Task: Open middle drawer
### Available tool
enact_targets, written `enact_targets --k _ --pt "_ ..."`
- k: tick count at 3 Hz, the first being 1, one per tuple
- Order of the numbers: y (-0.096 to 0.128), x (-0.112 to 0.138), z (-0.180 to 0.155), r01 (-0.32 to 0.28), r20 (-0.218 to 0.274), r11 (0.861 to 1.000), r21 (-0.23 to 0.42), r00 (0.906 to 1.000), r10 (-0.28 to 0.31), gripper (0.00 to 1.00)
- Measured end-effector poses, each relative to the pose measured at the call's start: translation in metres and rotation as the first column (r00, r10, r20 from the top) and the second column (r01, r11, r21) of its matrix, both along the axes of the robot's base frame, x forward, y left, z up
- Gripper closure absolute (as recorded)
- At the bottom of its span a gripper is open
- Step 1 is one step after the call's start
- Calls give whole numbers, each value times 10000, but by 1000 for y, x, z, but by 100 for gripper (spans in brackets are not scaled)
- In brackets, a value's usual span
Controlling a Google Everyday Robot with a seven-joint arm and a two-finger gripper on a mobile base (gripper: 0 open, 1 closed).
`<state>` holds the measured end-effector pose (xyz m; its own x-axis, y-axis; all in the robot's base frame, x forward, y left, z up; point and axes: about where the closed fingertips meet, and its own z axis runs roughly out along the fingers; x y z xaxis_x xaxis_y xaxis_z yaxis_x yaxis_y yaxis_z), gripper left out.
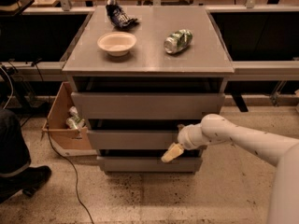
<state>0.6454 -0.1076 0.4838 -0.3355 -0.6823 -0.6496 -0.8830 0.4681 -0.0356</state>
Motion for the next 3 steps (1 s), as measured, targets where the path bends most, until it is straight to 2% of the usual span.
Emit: enact_targets --k 1,2,3 --pt "6 17 -21 154 -25 9999 25 9999 -154 0" --pt "10 22 -39 243 -231 9996 119 9994 -240 15" --pt "12 13 -48 195 -496 9995 242 9986 -183 38"
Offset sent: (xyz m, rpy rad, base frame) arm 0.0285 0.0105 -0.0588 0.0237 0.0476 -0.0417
